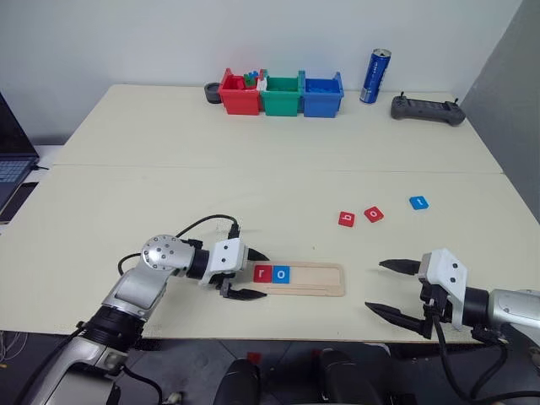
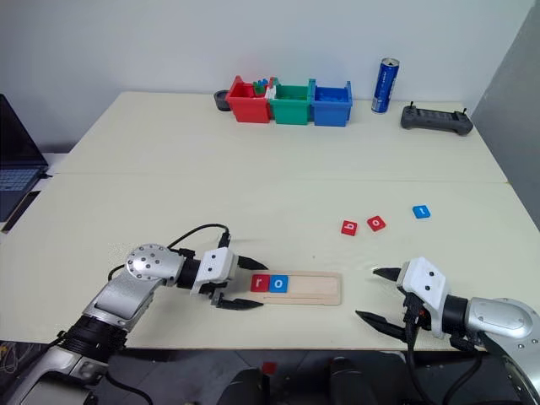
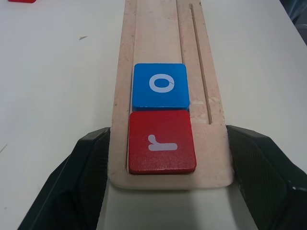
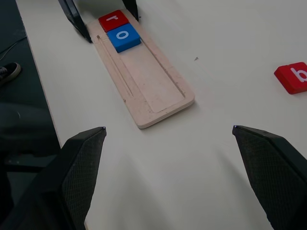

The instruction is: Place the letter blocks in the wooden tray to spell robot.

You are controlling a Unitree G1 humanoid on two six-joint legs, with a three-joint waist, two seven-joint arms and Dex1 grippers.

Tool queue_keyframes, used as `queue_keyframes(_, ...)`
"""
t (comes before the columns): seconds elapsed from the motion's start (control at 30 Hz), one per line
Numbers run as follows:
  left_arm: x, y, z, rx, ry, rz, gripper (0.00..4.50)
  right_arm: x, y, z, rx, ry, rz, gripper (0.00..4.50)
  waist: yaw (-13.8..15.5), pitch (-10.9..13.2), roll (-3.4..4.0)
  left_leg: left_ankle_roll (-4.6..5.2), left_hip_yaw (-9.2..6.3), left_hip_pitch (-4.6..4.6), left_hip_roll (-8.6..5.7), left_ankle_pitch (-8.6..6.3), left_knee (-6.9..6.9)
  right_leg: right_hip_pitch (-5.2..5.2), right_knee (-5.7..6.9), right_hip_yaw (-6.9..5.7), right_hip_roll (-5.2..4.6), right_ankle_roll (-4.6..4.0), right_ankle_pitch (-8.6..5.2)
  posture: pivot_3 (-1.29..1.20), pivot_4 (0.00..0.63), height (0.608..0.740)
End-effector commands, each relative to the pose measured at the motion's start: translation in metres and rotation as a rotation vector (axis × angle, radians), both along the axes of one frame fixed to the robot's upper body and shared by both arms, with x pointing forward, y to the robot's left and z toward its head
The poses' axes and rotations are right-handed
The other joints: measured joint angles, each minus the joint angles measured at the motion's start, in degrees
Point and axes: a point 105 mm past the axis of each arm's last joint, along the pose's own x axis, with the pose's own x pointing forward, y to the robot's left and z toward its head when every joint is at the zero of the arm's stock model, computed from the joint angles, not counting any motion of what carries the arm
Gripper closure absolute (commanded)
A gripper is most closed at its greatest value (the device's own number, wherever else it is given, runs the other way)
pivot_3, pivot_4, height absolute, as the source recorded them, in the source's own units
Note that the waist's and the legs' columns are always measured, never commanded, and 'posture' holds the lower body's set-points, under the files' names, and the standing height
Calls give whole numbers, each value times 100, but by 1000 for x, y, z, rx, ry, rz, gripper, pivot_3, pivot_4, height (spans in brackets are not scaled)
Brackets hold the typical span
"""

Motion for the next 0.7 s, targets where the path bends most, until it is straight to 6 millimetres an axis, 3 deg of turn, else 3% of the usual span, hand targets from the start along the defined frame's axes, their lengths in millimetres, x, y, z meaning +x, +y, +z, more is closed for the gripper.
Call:
queue_keyframes(0.03, -1, -4, 0, 7, -11, -33, 1128, -3, 2, 9, -5, -41, 19, 0, -1, 0, 0, 0, 0, 0, 0, 0, 0, 0, 1, 1, 0, 0, 0, 0, 150, 740)
queue_keyframes(0.13, -2, -5, -1, 4, 19, -27, 1128, -5, 1, 8, -5, -35, 20, 0, 1, 0, 0, 0, 0, 1, 0, 0, 0, 0, 2, 1, 0, 0, 0, 0, 150, 740)
queue_keyframes(0.17, -2, -4, -2, 9, 30, -33, 361, -5, 2, 7, -6, -34, 22, 0, 1, 0, 0, 0, 0, 1, 0, 0, 1, 1, 2, 1, 0, 1, 0, 0, 150, 740)
queue_keyframes(0.23, -2, -4, -2, 16, 39, -40, 48, -5, 2, 6, -9, -30, 25, 0, -1, 0, 0, 0, 0, 1, 0, 0, 1, 1, 2, 0, 0, 1, 0, 0, 150, 740)
queue_keyframes(0.4, 1, -4, 6, -7, 14, -34, 48, -4, 1, 7, 1, -29, 16, 0, -3, 0, 0, 0, 0, 2, 0, 0, 1, 1, 3, 1, 1, 1, 0, 0, 150, 740)
queue_keyframes(0.7, 4, 7, 41, -72, -29, 29, 48, 30, -20, 32, 143, -101, -185, 0, -4, 1, -2, 0, -3, 2, 1, 0, 2, 1, 5, -1, 2, -7, 4, 0, 150, 740)
